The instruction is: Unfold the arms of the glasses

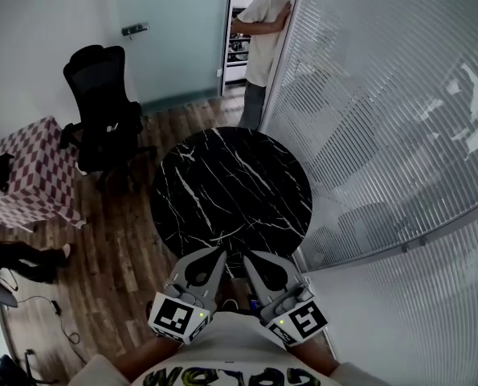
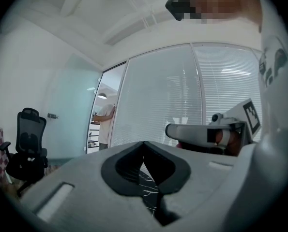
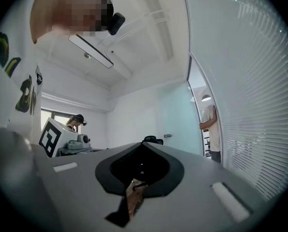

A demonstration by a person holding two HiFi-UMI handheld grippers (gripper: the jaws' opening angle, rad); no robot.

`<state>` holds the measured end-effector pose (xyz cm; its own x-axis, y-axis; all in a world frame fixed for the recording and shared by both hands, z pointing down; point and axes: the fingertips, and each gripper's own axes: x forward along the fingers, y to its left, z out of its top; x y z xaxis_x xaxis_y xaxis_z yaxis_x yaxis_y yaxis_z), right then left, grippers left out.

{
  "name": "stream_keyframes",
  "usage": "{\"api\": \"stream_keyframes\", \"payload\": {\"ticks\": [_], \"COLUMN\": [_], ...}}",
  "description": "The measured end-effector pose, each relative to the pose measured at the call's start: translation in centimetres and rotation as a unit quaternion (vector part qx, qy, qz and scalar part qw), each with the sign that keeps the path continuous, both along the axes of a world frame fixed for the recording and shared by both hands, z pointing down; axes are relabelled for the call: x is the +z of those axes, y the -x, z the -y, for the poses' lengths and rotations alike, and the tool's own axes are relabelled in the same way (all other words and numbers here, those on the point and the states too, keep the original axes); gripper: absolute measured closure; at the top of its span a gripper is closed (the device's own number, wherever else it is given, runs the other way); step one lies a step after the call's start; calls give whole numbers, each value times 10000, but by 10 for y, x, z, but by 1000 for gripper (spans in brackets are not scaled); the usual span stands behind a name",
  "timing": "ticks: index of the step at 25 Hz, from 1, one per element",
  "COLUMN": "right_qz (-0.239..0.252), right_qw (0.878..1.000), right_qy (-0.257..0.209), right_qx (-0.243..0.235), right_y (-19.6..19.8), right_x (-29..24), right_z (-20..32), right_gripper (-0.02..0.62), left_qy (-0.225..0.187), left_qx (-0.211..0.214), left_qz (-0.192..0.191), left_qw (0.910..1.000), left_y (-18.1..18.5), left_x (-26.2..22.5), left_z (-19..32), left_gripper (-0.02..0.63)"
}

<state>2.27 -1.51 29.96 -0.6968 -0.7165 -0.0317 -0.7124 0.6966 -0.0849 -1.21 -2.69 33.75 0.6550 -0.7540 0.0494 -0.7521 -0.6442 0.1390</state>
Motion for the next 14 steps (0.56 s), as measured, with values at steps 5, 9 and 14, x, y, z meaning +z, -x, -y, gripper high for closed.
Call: {"api": "stream_keyframes", "payload": {"ticks": [5,9,14], "right_qz": [-12,-22,-6], "right_qw": [10000,10000,10000], "right_qy": [23,-1,14], "right_qx": [-55,-59,-81], "right_y": [3,5,9], "right_x": [1,0,0], "right_z": [-1,-2,0], "right_gripper": [594,594,594], "left_qy": [80,111,157], "left_qx": [4,8,38], "left_qz": [35,26,15], "left_qw": [10000,9999,9999], "left_y": [2,2,4], "left_x": [3,4,6], "left_z": [-3,-6,-7], "left_gripper": [603,603,603]}}
